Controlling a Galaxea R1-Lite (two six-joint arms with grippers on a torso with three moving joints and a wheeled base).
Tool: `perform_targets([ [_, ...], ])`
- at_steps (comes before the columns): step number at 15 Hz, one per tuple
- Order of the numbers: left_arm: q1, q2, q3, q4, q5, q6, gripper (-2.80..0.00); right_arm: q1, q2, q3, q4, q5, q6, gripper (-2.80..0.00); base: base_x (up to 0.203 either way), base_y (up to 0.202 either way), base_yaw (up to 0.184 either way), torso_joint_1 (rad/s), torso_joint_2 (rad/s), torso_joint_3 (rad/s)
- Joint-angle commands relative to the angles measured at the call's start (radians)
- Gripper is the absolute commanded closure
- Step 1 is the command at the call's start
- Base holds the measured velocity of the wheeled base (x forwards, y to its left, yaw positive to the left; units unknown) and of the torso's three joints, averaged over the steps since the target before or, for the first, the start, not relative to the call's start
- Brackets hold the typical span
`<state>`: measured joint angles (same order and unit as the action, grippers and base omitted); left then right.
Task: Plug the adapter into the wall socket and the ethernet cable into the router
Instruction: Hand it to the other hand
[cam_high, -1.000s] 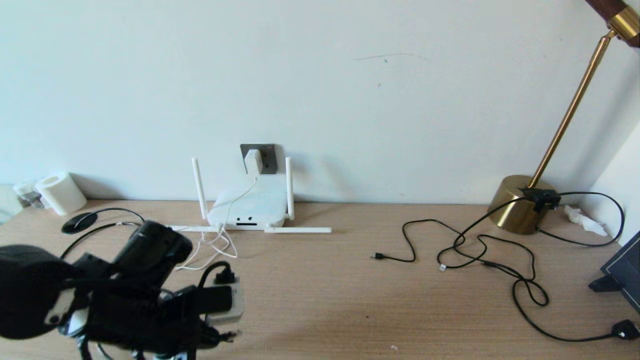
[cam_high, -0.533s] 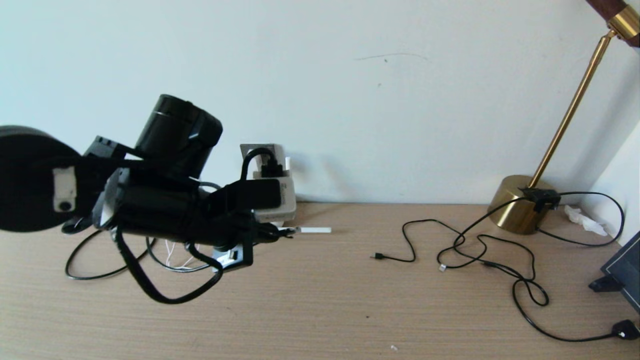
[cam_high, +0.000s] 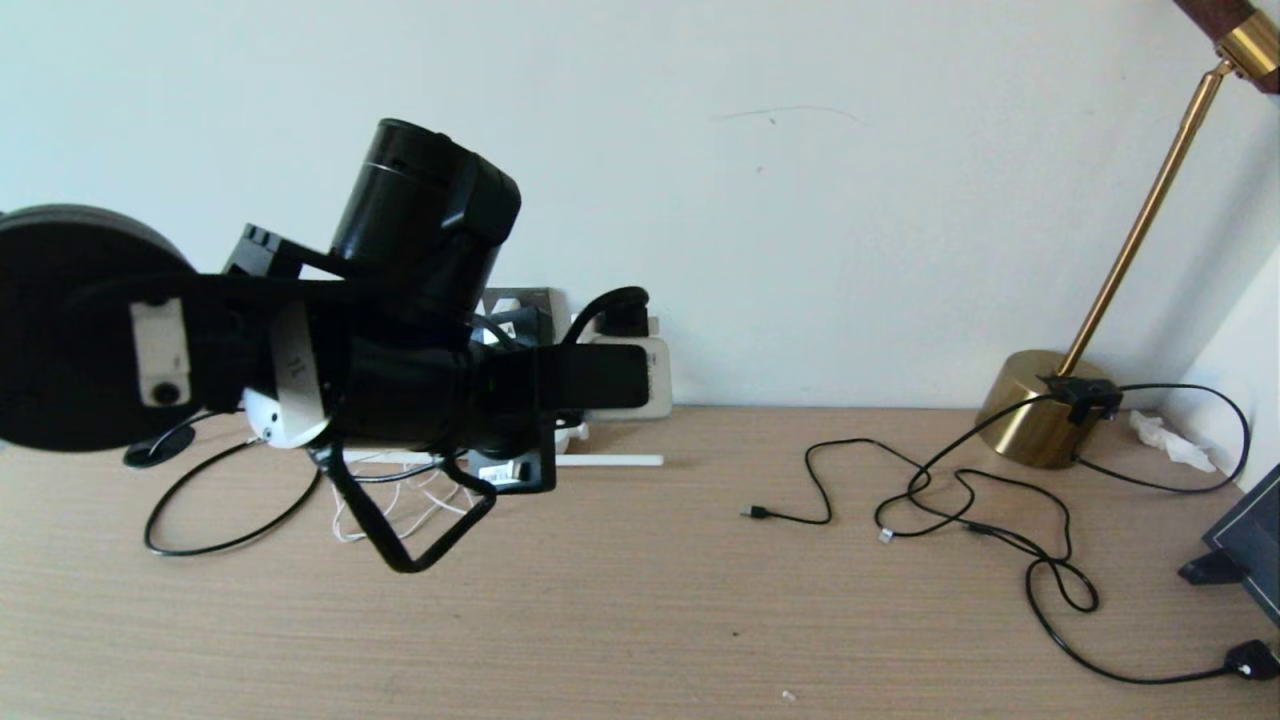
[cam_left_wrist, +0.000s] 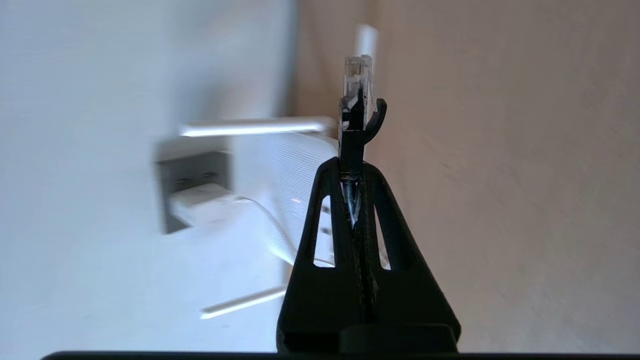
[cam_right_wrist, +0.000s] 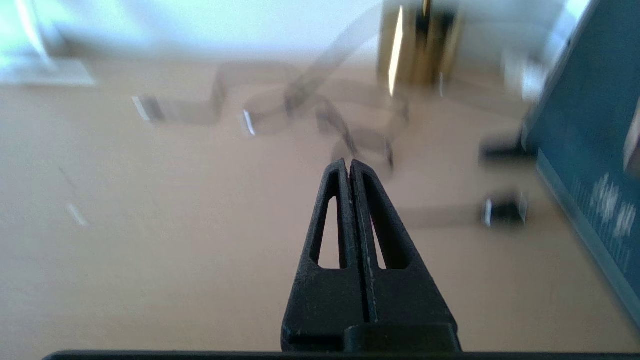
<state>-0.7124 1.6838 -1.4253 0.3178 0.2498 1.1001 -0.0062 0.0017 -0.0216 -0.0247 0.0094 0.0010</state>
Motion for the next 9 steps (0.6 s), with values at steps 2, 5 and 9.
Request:
perform_targets([
  [2, -0.062, 0.000, 0.003, -0.112, 0.019, 0.006, 0.00, 0.000, 0.017, -0.150, 0.004, 0.059, 0.028, 0.00, 0.000, 0.000, 0.000, 0.000, 0.00, 0.000],
  [5, -0.081, -0.028, 0.013, -0.126, 0.014, 0.018, 0.00, 0.000, 0.233, -0.411, 0.110, 0.183, 0.163, 0.00, 0.000, 0.000, 0.000, 0.000, 0.00, 0.000],
  [9, -0.141, -0.062, 0.045, -0.130, -0.024, 0.014, 0.00, 0.000, 0.623, -0.584, 0.141, 0.498, 0.363, 0.00, 0.000, 0.000, 0.000, 0.000, 0.00, 0.000],
])
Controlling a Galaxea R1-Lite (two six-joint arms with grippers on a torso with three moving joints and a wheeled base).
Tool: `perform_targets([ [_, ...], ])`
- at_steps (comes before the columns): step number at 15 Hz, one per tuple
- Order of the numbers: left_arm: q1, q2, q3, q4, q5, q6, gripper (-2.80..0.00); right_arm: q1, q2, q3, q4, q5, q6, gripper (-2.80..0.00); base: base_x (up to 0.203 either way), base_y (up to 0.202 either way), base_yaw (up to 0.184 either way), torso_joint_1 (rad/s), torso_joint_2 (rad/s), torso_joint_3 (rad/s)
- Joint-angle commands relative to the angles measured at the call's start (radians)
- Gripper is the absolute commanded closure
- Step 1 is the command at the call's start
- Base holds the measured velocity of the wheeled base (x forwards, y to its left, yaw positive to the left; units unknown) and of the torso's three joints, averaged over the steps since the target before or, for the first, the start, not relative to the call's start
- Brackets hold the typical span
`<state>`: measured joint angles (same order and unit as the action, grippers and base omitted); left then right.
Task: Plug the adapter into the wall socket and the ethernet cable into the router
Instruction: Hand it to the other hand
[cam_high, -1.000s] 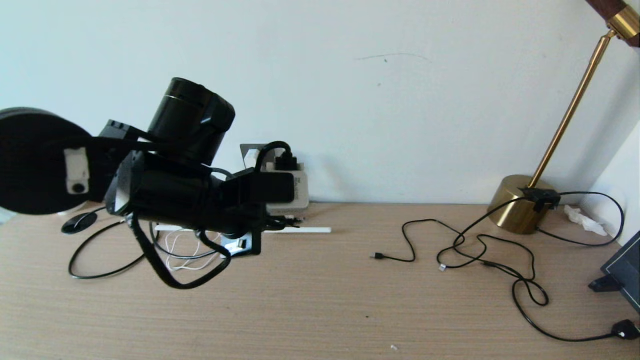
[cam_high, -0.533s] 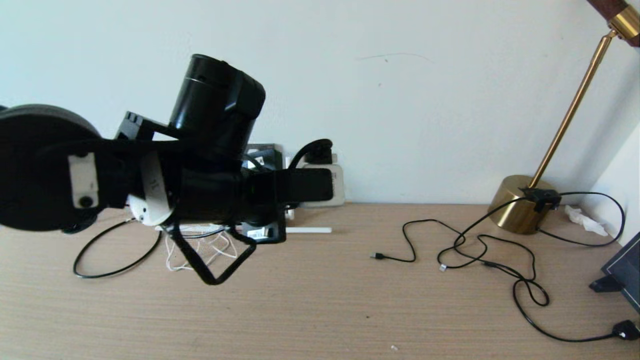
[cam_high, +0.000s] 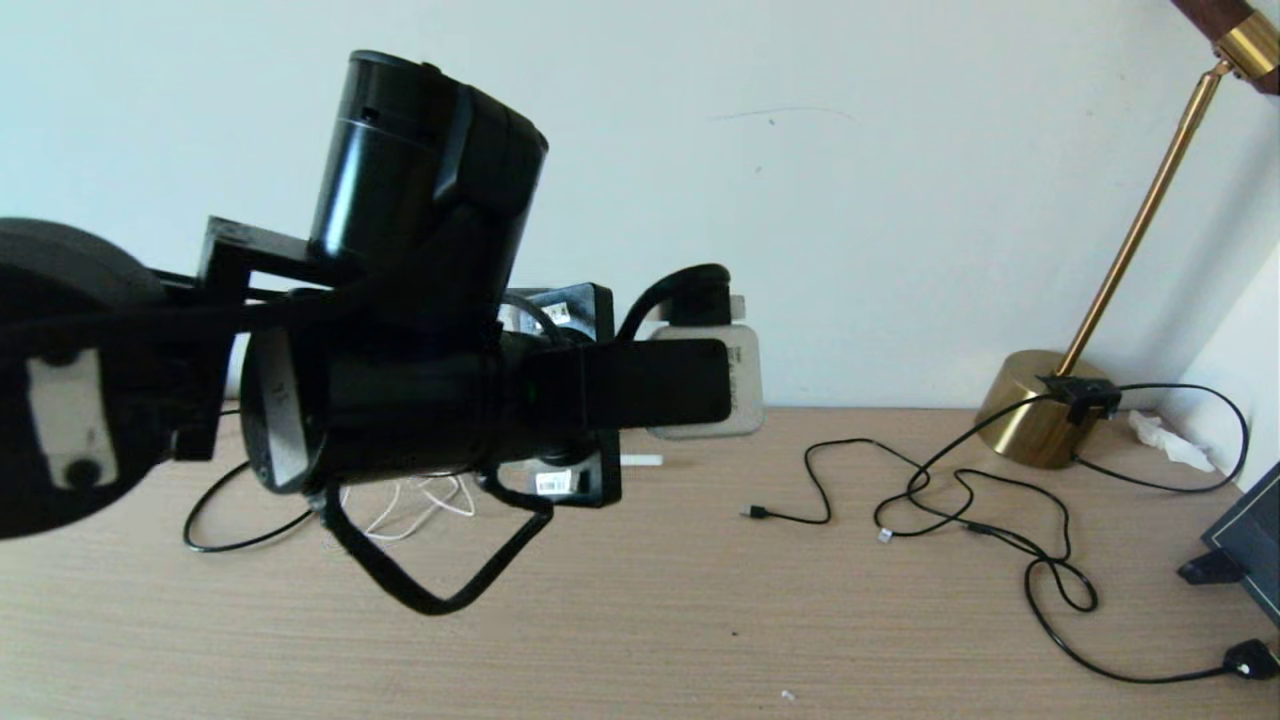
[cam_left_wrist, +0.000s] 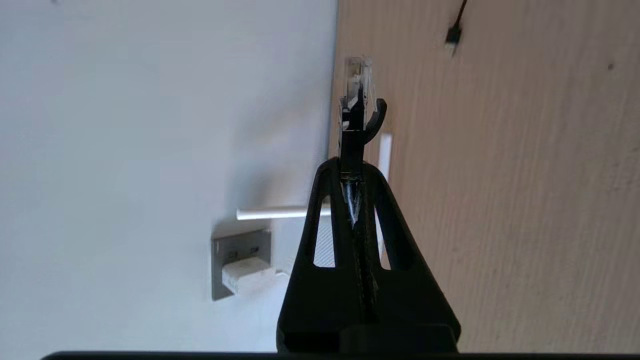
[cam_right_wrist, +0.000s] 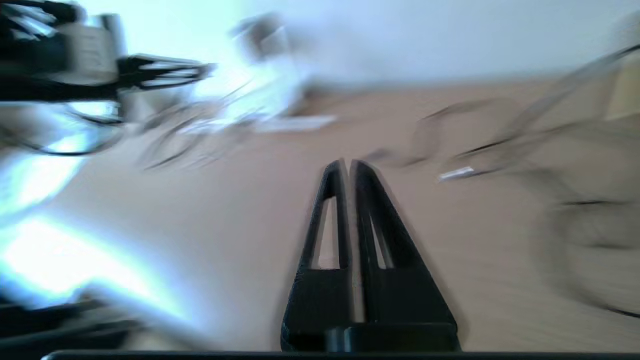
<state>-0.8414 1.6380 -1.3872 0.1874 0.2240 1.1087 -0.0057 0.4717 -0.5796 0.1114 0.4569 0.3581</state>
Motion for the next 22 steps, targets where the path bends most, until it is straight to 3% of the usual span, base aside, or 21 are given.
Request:
perform_targets([
  [1, -0.018, -0.017, 0.008, 0.000, -0.001, 0.003, 0.00, 0.000, 0.243, -0.044, -0.025, 0.133, 0.032, -2.80, 0.000, 0.000, 0.000, 0.000, 0.00, 0.000],
  [3, -0.036, -0.024, 0.002, -0.006, -0.026, 0.000, 0.00, 0.000, 0.399, -0.068, -0.114, 0.258, 0.071, -2.80, 0.000, 0.000, 0.000, 0.000, 0.00, 0.000],
  [6, -0.074, 0.030, -0.033, -0.030, -0.058, -0.012, 0.00, 0.061, 0.527, -0.063, -0.261, 0.341, 0.092, -2.80, 0.000, 0.000, 0.000, 0.000, 0.00, 0.000],
  [9, -0.113, 0.092, -0.090, -0.031, -0.058, -0.013, 0.00, 0.149, 0.547, -0.042, -0.343, 0.348, 0.090, -2.80, 0.000, 0.000, 0.000, 0.000, 0.00, 0.000],
  [15, -0.190, 0.183, -0.164, -0.032, -0.049, -0.029, 0.00, 0.173, 0.624, -0.032, -0.437, 0.340, 0.078, -2.80, 0.000, 0.000, 0.000, 0.000, 0.00, 0.000],
  [18, -0.207, 0.200, -0.182, -0.031, -0.046, -0.029, 0.00, 0.194, 0.645, 0.007, -0.482, 0.341, -0.057, -2.80, 0.000, 0.000, 0.000, 0.000, 0.00, 0.000],
  [22, -0.217, 0.212, -0.204, -0.031, -0.031, -0.029, 0.00, 0.211, 0.663, 0.009, -0.490, 0.339, -0.064, -2.80, 0.000, 0.000, 0.000, 0.000, 0.00, 0.000],
])
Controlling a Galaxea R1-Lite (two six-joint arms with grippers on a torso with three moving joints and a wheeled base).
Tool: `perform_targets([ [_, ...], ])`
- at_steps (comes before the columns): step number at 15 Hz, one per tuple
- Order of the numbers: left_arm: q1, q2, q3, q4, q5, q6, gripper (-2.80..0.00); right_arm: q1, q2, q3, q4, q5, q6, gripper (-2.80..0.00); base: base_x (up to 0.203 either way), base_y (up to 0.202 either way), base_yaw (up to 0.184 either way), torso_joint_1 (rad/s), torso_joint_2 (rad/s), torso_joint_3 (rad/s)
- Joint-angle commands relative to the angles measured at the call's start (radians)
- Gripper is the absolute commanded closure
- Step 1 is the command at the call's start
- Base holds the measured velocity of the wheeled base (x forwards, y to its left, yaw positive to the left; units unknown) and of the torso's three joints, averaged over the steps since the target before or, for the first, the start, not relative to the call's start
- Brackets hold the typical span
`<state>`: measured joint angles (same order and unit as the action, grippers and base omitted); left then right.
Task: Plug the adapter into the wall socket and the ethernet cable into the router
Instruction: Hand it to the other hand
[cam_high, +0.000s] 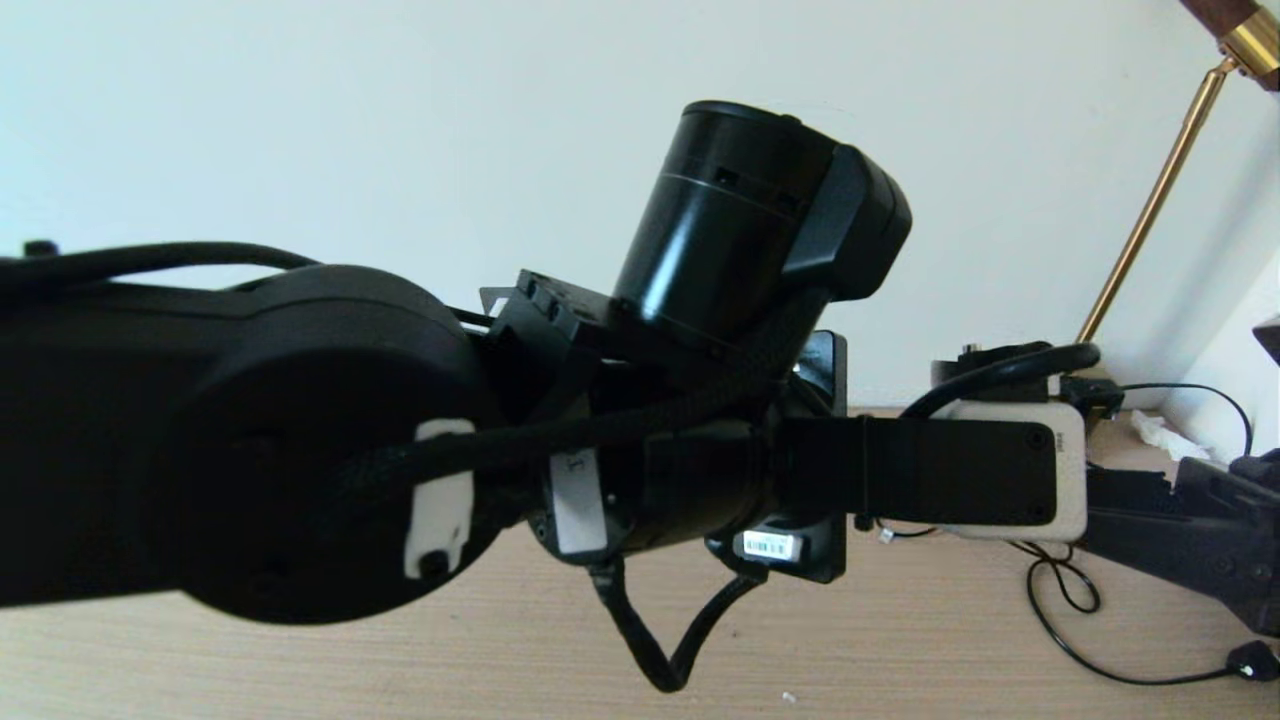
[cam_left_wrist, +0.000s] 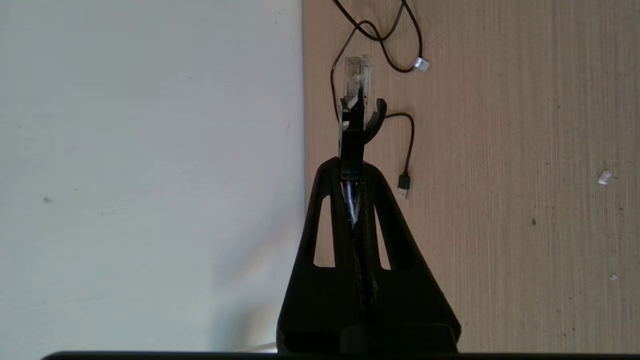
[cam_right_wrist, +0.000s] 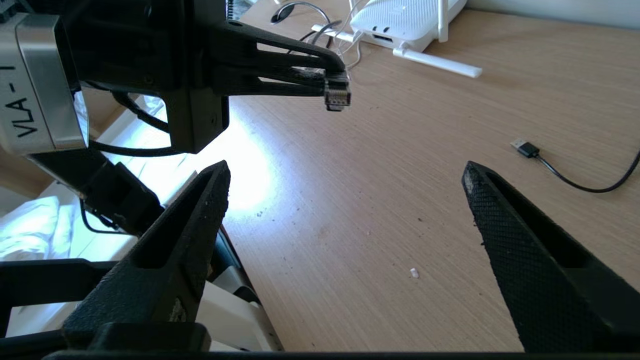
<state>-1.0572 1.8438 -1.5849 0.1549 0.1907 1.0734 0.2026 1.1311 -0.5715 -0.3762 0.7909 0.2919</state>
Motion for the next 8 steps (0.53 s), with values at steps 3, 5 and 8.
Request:
perform_targets([
  [3, -0.004, 0.008, -0.007, 0.000, 0.001, 0.000, 0.00, 0.008, 0.008, 0.001, -0.003, 0.006, 0.004, -2.80, 0.000, 0.000, 0.000, 0.000, 0.00, 0.000],
  [5, -0.003, 0.006, -0.007, -0.008, 0.000, -0.001, 0.00, 0.008, 0.021, 0.002, -0.005, 0.007, 0.005, -2.80, 0.000, 0.000, 0.000, 0.000, 0.00, 0.000],
  [8, -0.007, 0.009, -0.013, -0.033, -0.002, -0.001, 0.00, 0.012, 0.028, 0.000, -0.033, 0.008, 0.005, -2.80, 0.000, 0.000, 0.000, 0.000, 0.00, 0.000],
])
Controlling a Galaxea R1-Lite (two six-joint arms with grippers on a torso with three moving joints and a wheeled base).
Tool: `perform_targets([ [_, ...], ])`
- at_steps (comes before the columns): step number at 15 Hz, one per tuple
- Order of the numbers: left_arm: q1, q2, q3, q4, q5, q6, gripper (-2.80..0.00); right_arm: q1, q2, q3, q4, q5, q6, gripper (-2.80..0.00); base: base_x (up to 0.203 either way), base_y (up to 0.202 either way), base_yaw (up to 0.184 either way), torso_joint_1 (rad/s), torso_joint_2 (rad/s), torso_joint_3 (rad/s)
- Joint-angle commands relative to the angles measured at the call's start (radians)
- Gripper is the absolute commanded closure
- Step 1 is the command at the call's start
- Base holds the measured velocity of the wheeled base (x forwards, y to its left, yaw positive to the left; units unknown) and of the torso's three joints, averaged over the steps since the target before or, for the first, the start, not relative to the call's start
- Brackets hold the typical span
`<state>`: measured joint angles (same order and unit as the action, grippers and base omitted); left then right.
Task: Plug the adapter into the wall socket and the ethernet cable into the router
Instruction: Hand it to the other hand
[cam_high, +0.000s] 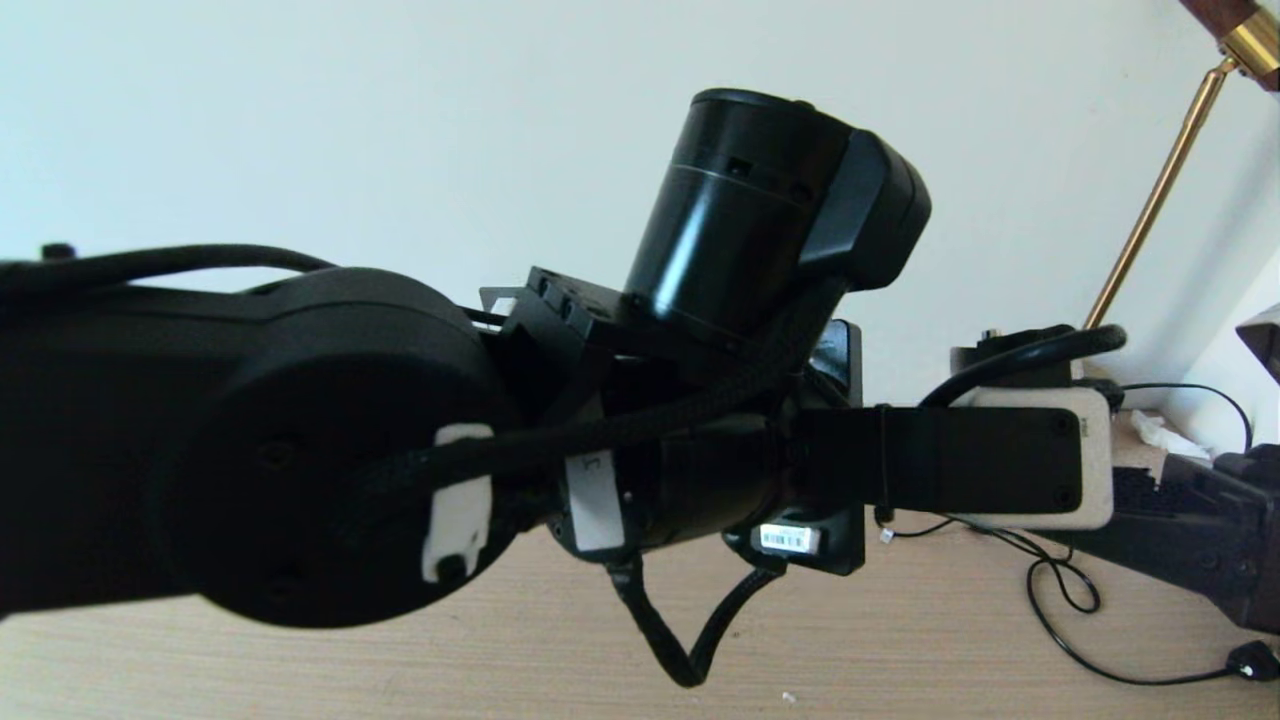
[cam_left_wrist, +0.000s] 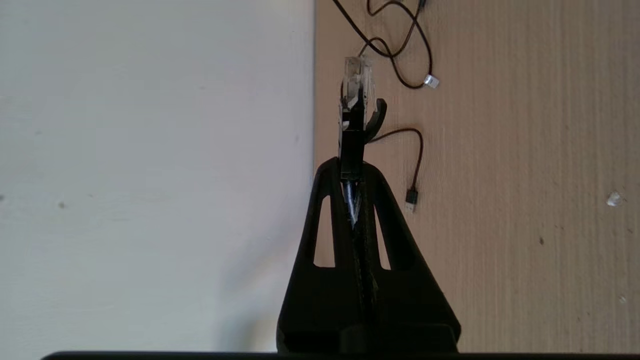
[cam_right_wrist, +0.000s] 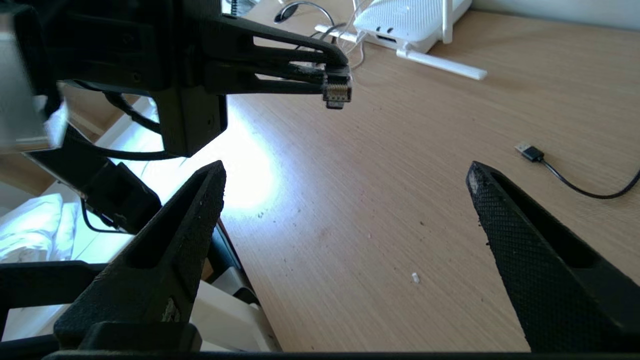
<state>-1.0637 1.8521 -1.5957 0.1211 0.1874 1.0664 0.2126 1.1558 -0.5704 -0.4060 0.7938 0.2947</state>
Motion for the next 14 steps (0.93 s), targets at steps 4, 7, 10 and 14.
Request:
perform_targets([
  [4, -0.024, 0.011, -0.001, 0.000, -0.003, 0.004, 0.00, 0.019, 0.012, -0.006, -0.015, 0.004, 0.003, -2.80, 0.000, 0.000, 0.000, 0.000, 0.00, 0.000],
  [7, -0.036, 0.027, -0.012, -0.001, -0.008, 0.004, 0.00, 0.022, 0.010, -0.009, -0.033, 0.004, 0.006, -2.80, 0.000, 0.000, 0.000, 0.000, 0.00, 0.000],
  [10, -0.039, 0.042, -0.019, -0.024, -0.009, 0.006, 0.00, 0.025, 0.012, -0.008, -0.033, 0.005, 0.008, -2.80, 0.000, 0.000, 0.000, 0.000, 0.00, 0.000],
  [14, -0.048, 0.048, -0.026, -0.027, -0.010, 0.006, 0.00, 0.025, 0.028, -0.008, -0.048, 0.005, 0.008, -2.80, 0.000, 0.000, 0.000, 0.000, 0.00, 0.000],
])
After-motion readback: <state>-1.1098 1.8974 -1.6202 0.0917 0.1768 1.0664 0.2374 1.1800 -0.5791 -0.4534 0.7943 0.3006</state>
